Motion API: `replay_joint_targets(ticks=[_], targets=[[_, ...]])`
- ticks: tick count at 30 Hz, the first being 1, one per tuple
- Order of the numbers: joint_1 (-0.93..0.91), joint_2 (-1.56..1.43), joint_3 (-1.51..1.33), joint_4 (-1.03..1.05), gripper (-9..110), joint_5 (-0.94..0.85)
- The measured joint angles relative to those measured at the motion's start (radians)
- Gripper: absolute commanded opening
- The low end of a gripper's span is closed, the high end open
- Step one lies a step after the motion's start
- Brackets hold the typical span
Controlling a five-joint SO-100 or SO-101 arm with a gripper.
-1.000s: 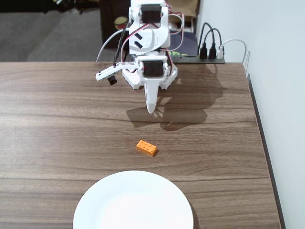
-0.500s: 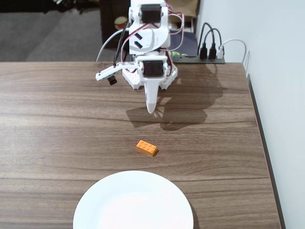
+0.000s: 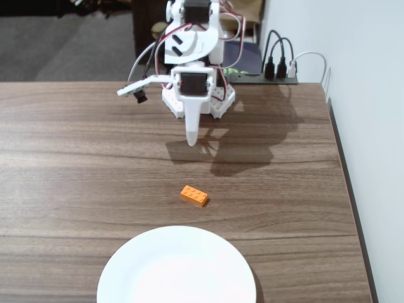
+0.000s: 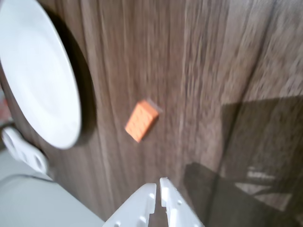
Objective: Grasp a lego block and put it on the plate.
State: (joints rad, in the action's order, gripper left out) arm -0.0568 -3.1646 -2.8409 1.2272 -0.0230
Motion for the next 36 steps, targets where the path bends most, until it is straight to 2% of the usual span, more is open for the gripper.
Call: replay_joint_targets(ticks=[18, 36], targets=[[-0.164, 0.506, 0.233, -0.146, 1, 0.156], [-0.158, 0.871, 0.305, -0.308, 4, 0.331]])
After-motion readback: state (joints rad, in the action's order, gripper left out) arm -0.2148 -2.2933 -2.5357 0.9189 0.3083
